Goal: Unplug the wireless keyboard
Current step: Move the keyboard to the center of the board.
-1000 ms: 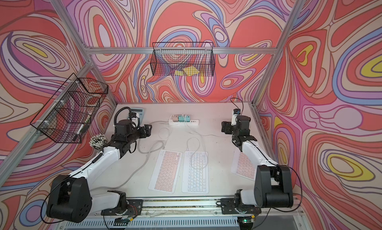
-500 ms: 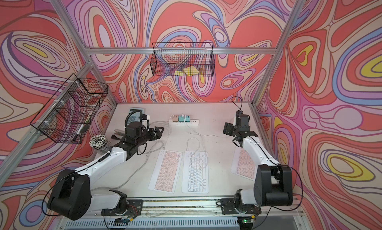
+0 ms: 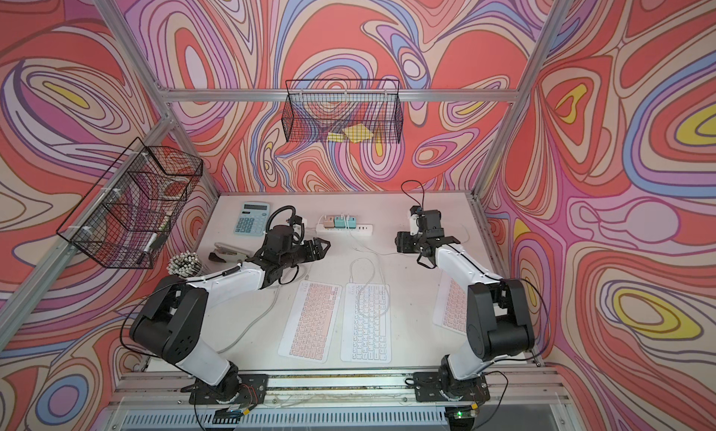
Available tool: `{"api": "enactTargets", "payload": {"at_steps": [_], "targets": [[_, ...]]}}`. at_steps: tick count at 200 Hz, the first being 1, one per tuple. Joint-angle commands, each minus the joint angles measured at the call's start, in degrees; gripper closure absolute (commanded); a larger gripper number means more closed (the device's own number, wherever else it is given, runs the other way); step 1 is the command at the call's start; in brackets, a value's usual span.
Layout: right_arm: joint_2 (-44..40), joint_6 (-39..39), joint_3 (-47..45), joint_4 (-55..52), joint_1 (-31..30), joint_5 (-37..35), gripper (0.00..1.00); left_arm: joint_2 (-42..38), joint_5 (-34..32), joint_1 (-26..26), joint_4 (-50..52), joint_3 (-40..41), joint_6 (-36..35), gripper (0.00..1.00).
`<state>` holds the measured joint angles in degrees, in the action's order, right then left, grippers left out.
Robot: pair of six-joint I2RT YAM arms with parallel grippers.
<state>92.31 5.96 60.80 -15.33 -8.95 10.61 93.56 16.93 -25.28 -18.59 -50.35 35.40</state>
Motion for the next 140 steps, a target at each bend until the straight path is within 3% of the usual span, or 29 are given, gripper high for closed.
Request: {"api": "enactTargets", "payload": {"at_steps": [1, 56, 140], "targets": [[4.36, -3.29, 4.03, 2.47, -2.76, 3.80, 0.34, 2.56, 1.79, -1.72, -3.80, -3.22, 3.92, 0.26], [14.94, -4.56, 12.63, 3.78, -9.19, 8.36, 0.40, 10.43, 2.73, -3.28, -3.38, -10.41, 4.81, 0.32], [16.15, -2.90, 11.73, 7.60, -11.26, 10.85, 0.42, 19.72, 1.53, -3.65, -1.18, -20.45, 0.10, 0.42]]}}
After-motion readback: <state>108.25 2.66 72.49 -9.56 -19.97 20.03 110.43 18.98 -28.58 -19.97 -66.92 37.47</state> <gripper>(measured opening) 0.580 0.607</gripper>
